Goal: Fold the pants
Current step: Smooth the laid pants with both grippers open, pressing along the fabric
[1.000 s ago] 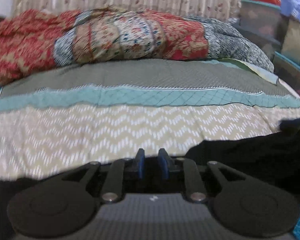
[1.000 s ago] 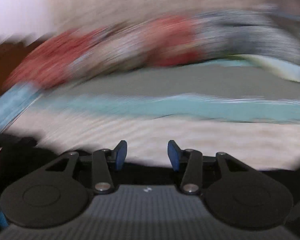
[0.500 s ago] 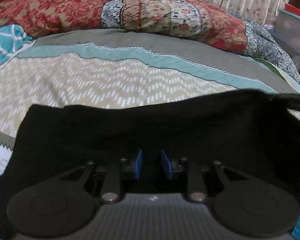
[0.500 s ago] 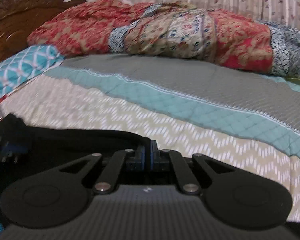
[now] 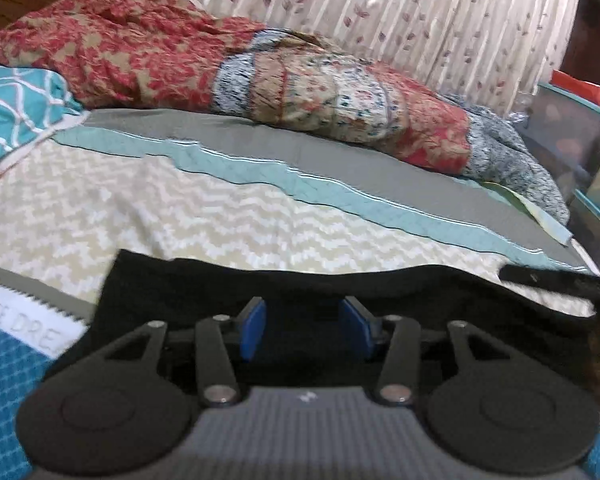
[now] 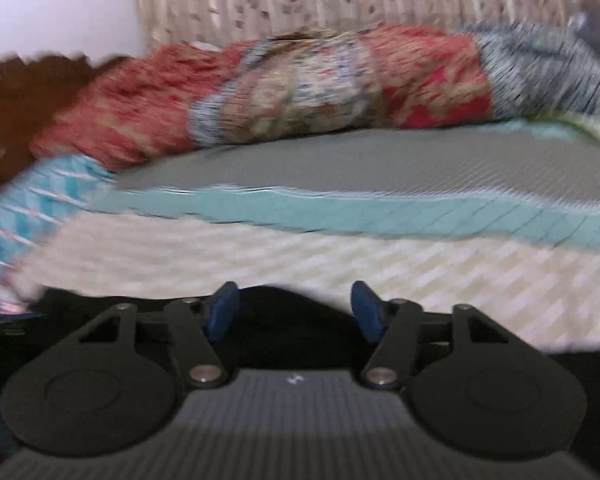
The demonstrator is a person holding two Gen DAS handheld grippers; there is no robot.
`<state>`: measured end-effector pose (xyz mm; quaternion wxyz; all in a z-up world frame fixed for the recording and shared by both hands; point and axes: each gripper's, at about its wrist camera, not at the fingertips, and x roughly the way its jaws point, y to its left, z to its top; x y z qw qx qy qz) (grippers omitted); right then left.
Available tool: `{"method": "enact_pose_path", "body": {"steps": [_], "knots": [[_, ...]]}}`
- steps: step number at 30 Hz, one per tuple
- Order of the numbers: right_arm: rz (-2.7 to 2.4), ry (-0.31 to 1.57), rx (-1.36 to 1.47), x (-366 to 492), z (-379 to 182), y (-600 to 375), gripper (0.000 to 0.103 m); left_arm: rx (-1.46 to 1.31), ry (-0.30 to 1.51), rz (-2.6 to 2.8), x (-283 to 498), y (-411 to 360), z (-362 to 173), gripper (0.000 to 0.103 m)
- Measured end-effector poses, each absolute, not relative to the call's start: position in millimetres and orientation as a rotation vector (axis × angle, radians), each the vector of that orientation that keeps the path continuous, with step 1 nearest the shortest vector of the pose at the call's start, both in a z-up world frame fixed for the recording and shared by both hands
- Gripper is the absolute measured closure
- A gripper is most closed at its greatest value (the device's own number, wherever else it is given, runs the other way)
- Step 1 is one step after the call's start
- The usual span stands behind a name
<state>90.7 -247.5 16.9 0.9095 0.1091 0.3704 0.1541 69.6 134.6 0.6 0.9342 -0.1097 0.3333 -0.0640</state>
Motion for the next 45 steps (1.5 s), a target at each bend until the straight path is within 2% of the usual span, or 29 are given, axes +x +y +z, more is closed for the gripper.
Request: {"method": "enact_pose_path", "body": {"steps": [3, 5, 6, 7, 8, 9, 10, 13, 18, 20, 23, 25, 27, 31, 37, 42, 45], "knots": [[0.429, 0.847, 0.317, 71.0, 6.6, -217.7, 0.056, -0.210, 0.727, -0.081, 70.0, 142.5, -10.1, 0.061], [0.488, 0.916, 0.324, 60.1, -11.4, -191.5, 0.057, -0.163, 0.764, -0.011, 72.6, 148.2, -23.0, 0.062], [0.505, 0.948, 0.306, 55.3, -21.3, -178.3, 0.057, -0.126, 0.788, 0.022, 76.1, 151.1, -30.9, 0.068], [0.526, 0.984, 0.272, 49.5, -31.2, -164.0, 0.057, -0.100, 0.824, 0.038, 79.4, 153.8, -39.1, 0.081], [0.531, 1.019, 0.218, 48.1, -39.6, -152.7, 0.057, -0.098, 0.830, 0.044, 77.9, 155.4, -39.9, 0.083], [0.518, 1.004, 0.165, 45.6, -42.4, -144.7, 0.057, -0.118, 0.820, 0.033, 74.3, 156.7, -33.2, 0.082], [0.515, 0.987, 0.148, 45.4, -36.3, -141.2, 0.057, -0.143, 0.801, 0.019, 69.2, 158.3, -23.1, 0.077], [0.532, 0.943, 0.194, 49.0, -12.7, -141.7, 0.056, -0.171, 0.694, 0.030, 46.4, 166.1, 3.5, 0.053], [0.591, 0.828, 0.230, 52.2, 10.1, -132.1, 0.056, -0.322, 0.638, 0.014, 23.0, 191.6, 22.7, 0.052], [0.631, 0.893, 0.252, 57.1, -3.6, -115.8, 0.057, -0.346, 0.656, -0.002, 21.0, 193.2, 18.7, 0.054], [0.601, 1.096, 0.257, 80.0, -52.5, -79.6, 0.056, -0.337, 0.705, 0.008, 26.0, 187.5, 7.1, 0.055], [0.595, 1.049, 0.283, 90.7, -60.7, -68.9, 0.057, -0.366, 0.735, -0.011, 29.4, 183.1, 2.9, 0.055], [0.588, 1.080, 0.308, 102.4, -54.6, -66.5, 0.056, -0.358, 0.727, -0.025, 30.3, 175.8, 6.3, 0.055], [0.551, 0.985, 0.378, 97.6, -28.9, -110.7, 0.056, -0.326, 0.710, -0.064, 36.6, 159.7, 11.3, 0.054], [0.178, 0.800, 0.536, 39.7, -1.2, -275.3, 0.056, -0.270, 0.759, -0.152, 55.6, 114.4, 4.4, 0.054], [-0.244, 0.605, 0.685, -43.7, 13.4, -411.7, 0.039, -0.207, 0.839, -0.228, 70.3, 62.3, -12.4, 0.053], [-0.447, 0.506, 0.790, -81.7, 6.8, -472.8, 0.037, -0.153, 0.878, -0.256, 78.5, 31.8, -22.8, 0.053]]}}
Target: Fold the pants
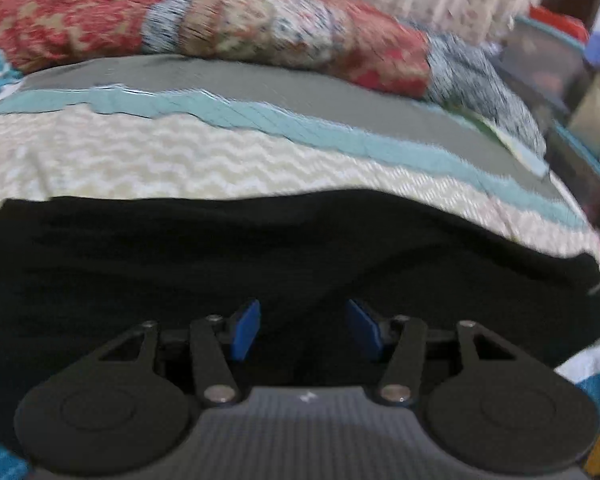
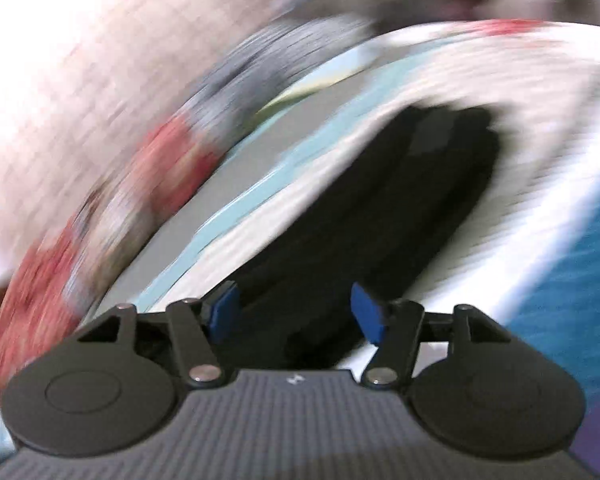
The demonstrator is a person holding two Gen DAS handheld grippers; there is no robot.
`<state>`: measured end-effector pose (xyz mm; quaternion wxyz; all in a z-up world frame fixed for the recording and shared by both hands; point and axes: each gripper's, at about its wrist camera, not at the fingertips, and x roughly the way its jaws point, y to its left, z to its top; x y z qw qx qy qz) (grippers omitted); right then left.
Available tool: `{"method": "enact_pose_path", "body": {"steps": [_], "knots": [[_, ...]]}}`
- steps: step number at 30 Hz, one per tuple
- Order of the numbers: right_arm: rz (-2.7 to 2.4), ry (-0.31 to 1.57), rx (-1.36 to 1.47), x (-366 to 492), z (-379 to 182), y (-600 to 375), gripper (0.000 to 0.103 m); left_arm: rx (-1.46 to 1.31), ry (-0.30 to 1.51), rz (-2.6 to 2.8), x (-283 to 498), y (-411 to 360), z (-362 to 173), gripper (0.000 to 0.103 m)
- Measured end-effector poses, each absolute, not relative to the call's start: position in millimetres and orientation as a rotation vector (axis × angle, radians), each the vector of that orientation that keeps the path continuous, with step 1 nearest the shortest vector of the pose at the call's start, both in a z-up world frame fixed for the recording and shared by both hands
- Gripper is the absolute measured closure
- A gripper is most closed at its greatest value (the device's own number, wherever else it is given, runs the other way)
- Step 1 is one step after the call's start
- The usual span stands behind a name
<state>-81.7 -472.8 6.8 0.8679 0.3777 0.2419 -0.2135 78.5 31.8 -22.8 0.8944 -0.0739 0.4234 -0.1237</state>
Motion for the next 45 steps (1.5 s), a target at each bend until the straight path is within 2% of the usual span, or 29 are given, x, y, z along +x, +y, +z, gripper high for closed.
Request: {"method": "enact_pose_path", "body": {"steps": [6, 13, 16, 17, 18, 19, 24, 29, 32, 38, 40, 41, 43, 44, 45], "knots": [[-0.538, 0.432, 0.946, -78.0, -22.0, -534.9, 0.037, -0.080, 0.970, -0.210, 89.7, 6.2, -52.5, 0.055], [-0.546, 0.406, 0.946, -58.5, -26.3, -572.2, 0.038, -0.037, 0.987, -0.182, 90.8, -2.2, -44.8, 0.054], [-0.548, 0.425, 0.925, -76.1, -22.0, -597.5, 0.039, -0.066, 1.001, -0.179, 94.7, -0.5, -41.5, 0.056], [-0.559, 0.438, 0.911, -73.7, -21.4, -597.6, 0.050, -0.083, 1.007, -0.182, 96.1, -0.1, -40.0, 0.056], [-0.576, 0.465, 0.901, -71.0, -21.5, -598.8, 0.074, -0.107, 1.012, -0.191, 97.0, 0.3, -37.4, 0.056], [-0.582, 0.486, 0.911, -70.9, -23.6, -600.3, 0.082, -0.127, 1.015, -0.200, 98.9, -0.2, -36.3, 0.056], [-0.496, 0.434, 0.872, -76.1, 4.6, -574.8, 0.085, -0.224, 0.996, -0.280, 100.0, -5.3, -17.6, 0.056], [-0.273, 0.487, 0.581, -50.7, 51.6, -492.1, 0.086, -0.287, 0.987, -0.337, 101.0, -14.0, -9.4, 0.056], [-0.107, 0.562, 0.392, -33.8, 57.5, -430.0, 0.086, -0.309, 0.991, -0.357, 98.7, -16.9, -10.7, 0.056], [0.080, 0.838, -0.022, -8.8, -9.5, -315.4, 0.083, -0.315, 1.013, -0.347, 89.0, -8.5, -19.1, 0.056], [0.058, 0.819, -0.171, -15.6, -21.5, -296.8, 0.080, -0.321, 1.017, -0.339, 84.9, -1.4, -20.4, 0.056], [0.054, 0.811, -0.208, -18.7, -19.1, -293.3, 0.075, -0.326, 1.016, -0.338, 83.2, 1.7, -19.9, 0.056], [0.062, 0.820, -0.192, -21.5, -10.1, -296.4, 0.060, -0.339, 1.010, -0.347, 76.2, 10.7, -18.9, 0.056], [0.072, 0.815, -0.163, -25.1, -3.6, -300.6, 0.046, -0.342, 1.009, -0.354, 73.4, 14.3, -18.0, 0.056], [0.080, 0.806, -0.135, -27.9, 3.8, -305.0, 0.045, -0.344, 1.006, -0.364, 69.7, 17.0, -17.5, 0.056]]}}
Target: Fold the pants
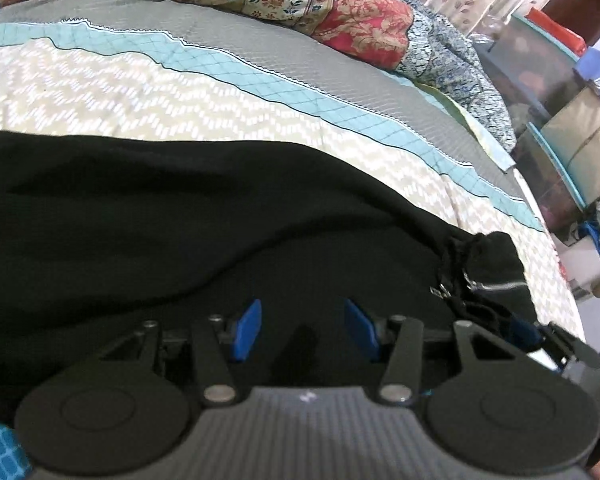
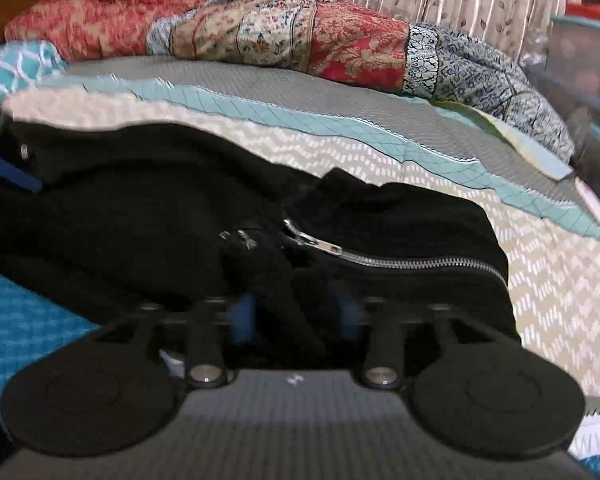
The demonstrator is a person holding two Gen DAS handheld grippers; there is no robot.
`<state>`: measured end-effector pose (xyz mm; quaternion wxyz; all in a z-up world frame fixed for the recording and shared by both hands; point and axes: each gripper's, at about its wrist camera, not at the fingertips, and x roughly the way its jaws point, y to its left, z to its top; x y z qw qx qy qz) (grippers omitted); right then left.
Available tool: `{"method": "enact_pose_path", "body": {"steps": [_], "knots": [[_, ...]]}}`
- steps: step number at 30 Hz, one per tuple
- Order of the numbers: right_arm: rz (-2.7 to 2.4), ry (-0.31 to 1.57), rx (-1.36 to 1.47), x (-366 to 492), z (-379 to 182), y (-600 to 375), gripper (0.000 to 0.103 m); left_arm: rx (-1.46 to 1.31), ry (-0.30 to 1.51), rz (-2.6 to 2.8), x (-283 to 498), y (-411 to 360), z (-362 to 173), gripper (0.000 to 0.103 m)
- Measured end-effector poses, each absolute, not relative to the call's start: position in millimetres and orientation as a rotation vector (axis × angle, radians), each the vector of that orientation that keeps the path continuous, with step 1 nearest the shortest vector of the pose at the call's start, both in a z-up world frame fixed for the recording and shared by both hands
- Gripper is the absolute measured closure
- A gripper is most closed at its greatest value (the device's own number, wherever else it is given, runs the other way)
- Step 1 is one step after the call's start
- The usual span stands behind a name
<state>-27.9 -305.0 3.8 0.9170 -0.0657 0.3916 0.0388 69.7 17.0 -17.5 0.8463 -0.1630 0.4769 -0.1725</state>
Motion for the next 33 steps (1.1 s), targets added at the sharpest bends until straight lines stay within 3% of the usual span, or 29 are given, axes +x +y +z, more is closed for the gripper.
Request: {"method": "enact_pose_path", "body": {"steps": [5, 8, 11, 14, 18, 25, 33], "knots": [[0.091, 0.695, 0.016, -31.2, 33.8, -312.7, 0.047, -0.326, 0.988, -0.397, 50.2, 20.6, -16.1, 0.055], [0.039, 0.702, 0.140, -12.0, 24.7, -321.8, 0.064, -0.300, 0.966, -0.405, 39.3, 22.6, -13.5, 0.055], [-0.015, 0.802, 0.221, 5.6, -7.5, -324.3, 0.068, -0.294, 0.956, -0.402, 30.8, 28.5, -12.1, 0.054], [-0.030, 0.848, 0.155, 8.1, -33.9, -308.4, 0.067, -0.305, 0.952, -0.388, 24.7, 37.8, -11.3, 0.054], [-0.059, 0.852, 0.059, 10.6, -19.1, -286.7, 0.067, -0.333, 0.940, -0.363, 18.6, 56.0, -11.0, 0.054], [-0.049, 0.742, 0.140, -9.1, 17.0, -266.2, 0.061, -0.382, 0.886, -0.338, -1.9, 88.6, -6.4, 0.052], [0.076, 0.845, 0.322, 0.1, -3.7, -215.6, 0.061, -0.454, 0.853, -0.250, -21.1, 134.3, -9.3, 0.047]]}}
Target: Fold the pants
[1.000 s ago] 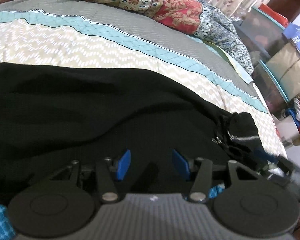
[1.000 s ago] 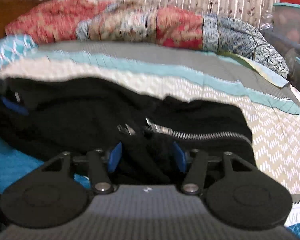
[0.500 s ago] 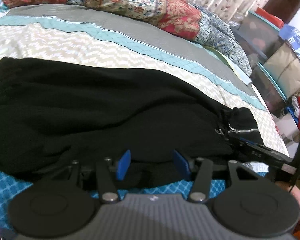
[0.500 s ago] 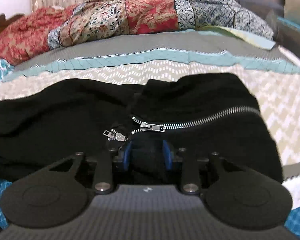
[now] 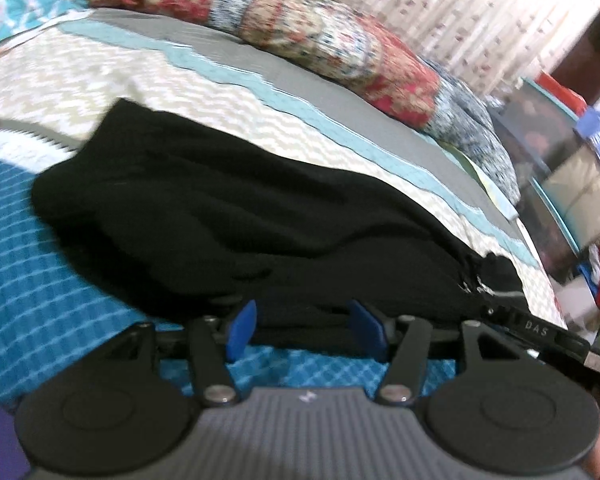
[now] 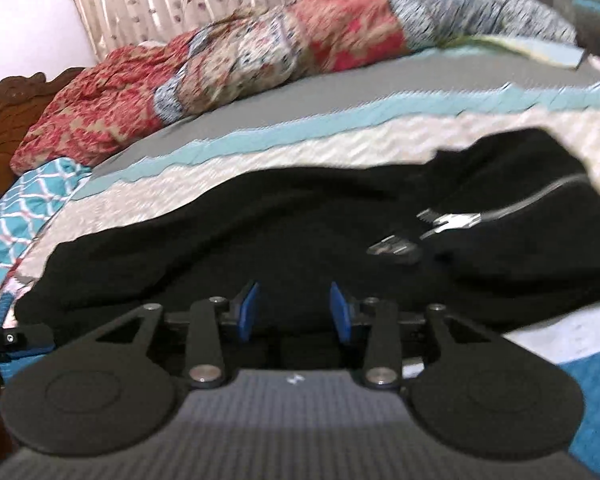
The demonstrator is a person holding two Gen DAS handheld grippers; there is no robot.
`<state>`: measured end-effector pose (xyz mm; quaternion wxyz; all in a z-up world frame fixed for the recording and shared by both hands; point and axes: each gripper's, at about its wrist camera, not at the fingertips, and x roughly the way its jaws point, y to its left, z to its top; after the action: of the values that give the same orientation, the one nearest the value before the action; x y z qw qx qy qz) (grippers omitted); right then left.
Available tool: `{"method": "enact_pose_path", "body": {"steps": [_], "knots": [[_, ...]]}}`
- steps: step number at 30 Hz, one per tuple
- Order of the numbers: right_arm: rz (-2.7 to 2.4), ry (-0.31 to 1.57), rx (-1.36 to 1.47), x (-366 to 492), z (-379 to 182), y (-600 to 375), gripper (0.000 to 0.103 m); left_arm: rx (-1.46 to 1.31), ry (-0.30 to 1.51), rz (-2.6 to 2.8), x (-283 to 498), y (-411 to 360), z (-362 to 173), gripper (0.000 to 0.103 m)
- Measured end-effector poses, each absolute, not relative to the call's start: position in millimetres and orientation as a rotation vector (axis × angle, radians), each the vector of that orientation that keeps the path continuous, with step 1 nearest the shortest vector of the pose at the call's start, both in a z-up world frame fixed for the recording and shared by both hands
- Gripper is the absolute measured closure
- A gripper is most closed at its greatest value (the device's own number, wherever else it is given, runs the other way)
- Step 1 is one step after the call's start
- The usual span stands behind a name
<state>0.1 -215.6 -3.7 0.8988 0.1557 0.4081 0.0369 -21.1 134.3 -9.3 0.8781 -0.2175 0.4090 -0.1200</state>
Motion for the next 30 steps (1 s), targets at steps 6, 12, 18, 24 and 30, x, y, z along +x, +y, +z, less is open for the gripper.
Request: {"method": "enact_pose_path", "body": {"steps": [6, 12, 18, 24, 30], "knots": [[0.182, 0.866, 0.346, 21.3, 6.7, -163.6, 0.061, -0.554, 0.811, -0.103, -26.7, 184.0, -16.9, 0.021], [0.339, 0.912, 0.298, 37.7, 8.1, -98.5, 0.061, -0.664, 0.752, 0.008, -15.5, 227.0, -21.0, 0.010], [0.441, 0.956, 0.323, 57.1, 2.7, -59.0, 0.062, -0.722, 0.773, 0.027, 8.1, 239.0, -38.6, 0.000], [0.472, 1.180, 0.412, 90.7, -45.0, -24.8, 0.063, -0.629, 0.769, 0.041, 31.2, 223.5, -53.6, 0.004], [0.467, 1.198, 0.565, 98.1, -48.7, -43.8, 0.065, -0.650, 0.758, 0.067, 29.3, 232.7, -57.8, 0.060]]}}
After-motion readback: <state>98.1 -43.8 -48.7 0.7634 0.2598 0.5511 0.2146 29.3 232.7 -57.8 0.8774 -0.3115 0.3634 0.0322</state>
